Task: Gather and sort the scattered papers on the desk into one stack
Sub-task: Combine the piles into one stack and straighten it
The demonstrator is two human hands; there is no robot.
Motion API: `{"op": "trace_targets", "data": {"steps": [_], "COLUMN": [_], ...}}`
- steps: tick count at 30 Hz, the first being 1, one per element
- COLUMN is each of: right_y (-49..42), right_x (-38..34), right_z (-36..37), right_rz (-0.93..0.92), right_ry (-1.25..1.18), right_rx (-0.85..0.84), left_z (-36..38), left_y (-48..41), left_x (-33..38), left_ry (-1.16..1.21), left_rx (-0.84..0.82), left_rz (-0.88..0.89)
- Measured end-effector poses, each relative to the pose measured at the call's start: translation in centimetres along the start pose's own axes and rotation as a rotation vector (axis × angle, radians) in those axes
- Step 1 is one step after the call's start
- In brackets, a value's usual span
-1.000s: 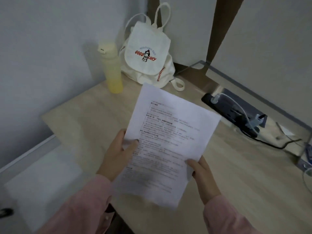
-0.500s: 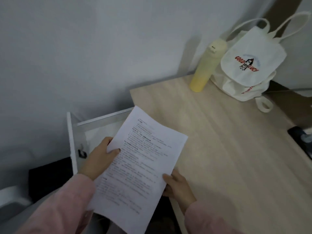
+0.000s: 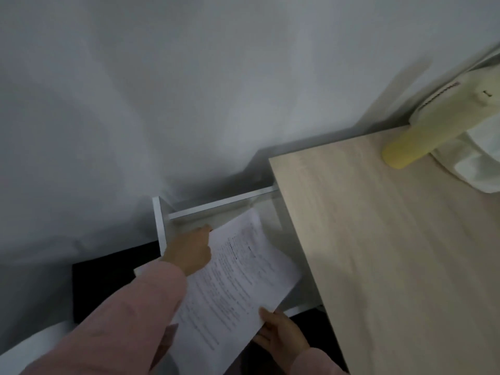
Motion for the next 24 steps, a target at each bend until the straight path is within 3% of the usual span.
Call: {"op": "trace_targets", "data": {"steps": [4,7,10,14,17,20,24], "right_y": [-1.7,-3.3,-5.1,-7.3,-9.0,-9.3,-9.1], "right_x": [-1.8,-2.6,-2.5,-2.4,-2.8,-2.7,-3.4], "right_z": [-1.1,-1.0,-0.1,1.1,1.1,0.9,0.2], "right_rz": [-0.09,-0.138,-0.159,-0.168,-0.176,-0.156,-0.181], "right_ry": [-0.159,-0.219,-0.272,-0.327,-0.363,-0.313,-0.204], "right_rx": [0.085,0.145,0.224,0.211,0.173,0.153,0.245], "left_z": [0.3,1.6,4.0,7.6,9.3,10.4,10.4], "left_y": [-2.9,-3.9,-3.8,-3.6,-3.9,-4.4,-5.0], "left_x": [1.7,2.0,1.4,-0.3,-1.8,-2.8,-3.5], "left_ry": [-0.144,-0.117,0.071,0.45,0.765,0.923,1.11], "left_rx": [0.113,0.168,0.102,0.001,0.013,0.023,0.111], "left_rz": [0.057,0.071,0.034,-0.138,-0.31,-0.438,-0.544]}}
Point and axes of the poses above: each hand's wrist, its own y-axis away from the middle knuckle, its own z-axis out of the palm, x = y × z, the point moved 5 cm from there along -y, towards the middle knuckle, and after that the axes turned 10 degrees about -y, right-handed, at the moved point
